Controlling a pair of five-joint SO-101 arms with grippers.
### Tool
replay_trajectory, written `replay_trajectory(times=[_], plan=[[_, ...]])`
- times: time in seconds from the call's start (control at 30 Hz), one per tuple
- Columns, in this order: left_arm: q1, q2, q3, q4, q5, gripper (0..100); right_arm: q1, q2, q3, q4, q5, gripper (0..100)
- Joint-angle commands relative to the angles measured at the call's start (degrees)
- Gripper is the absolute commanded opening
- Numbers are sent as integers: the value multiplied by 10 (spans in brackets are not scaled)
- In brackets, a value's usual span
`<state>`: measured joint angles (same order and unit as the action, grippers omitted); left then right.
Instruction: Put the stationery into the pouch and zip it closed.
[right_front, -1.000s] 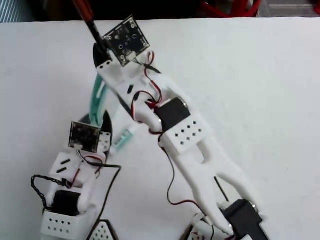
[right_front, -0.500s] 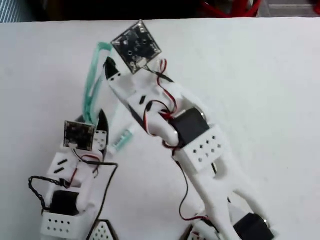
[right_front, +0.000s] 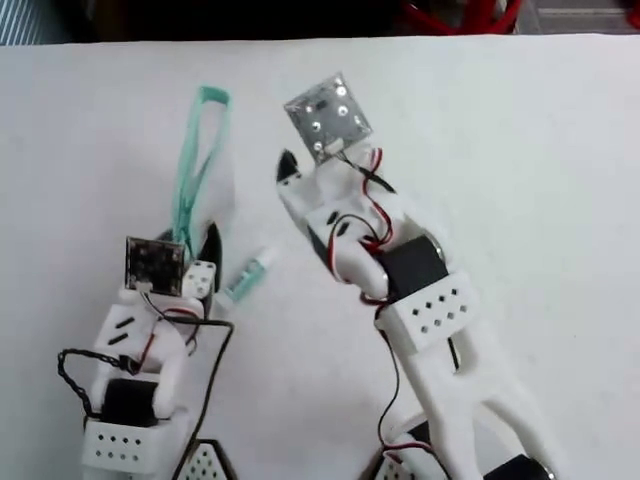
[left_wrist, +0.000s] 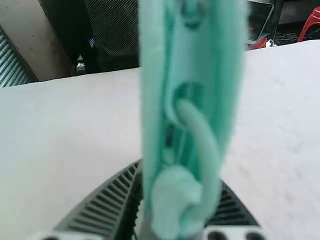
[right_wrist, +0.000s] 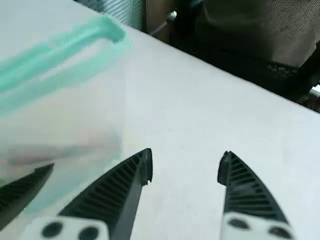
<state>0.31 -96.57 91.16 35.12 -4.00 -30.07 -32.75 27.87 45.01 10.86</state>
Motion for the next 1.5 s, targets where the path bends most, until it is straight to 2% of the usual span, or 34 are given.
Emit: replay_trajectory(times=[0.0, 0.17, 0.27, 0.37, 0.73, 0.87, 1.1, 1.3, 1.47], plan=[[-10, -6, -28, 1, 7, 142, -10, -15, 45, 0, 127, 216], [-83, -6, -26, -35, 54, 142, -86, 20, 119, -1, 325, 216], [-115, -6, -27, -40, 74, 144, -112, 54, 135, -2, 408, 216], [-116, -6, -27, -40, 73, 143, -116, 103, 132, -4, 455, 217], [-135, -6, -28, -42, 75, 142, -132, 314, 3, -7, 479, 219], [-140, -6, -24, -57, 76, 142, -157, 364, -36, 15, 510, 219], [-138, -6, -24, -56, 76, 142, -157, 434, -69, 17, 520, 218], [-159, -6, -27, -60, 76, 136, -147, 424, -68, 18, 518, 216], [-164, -6, -34, -61, 73, 40, -114, 311, -65, 43, 492, 216]])
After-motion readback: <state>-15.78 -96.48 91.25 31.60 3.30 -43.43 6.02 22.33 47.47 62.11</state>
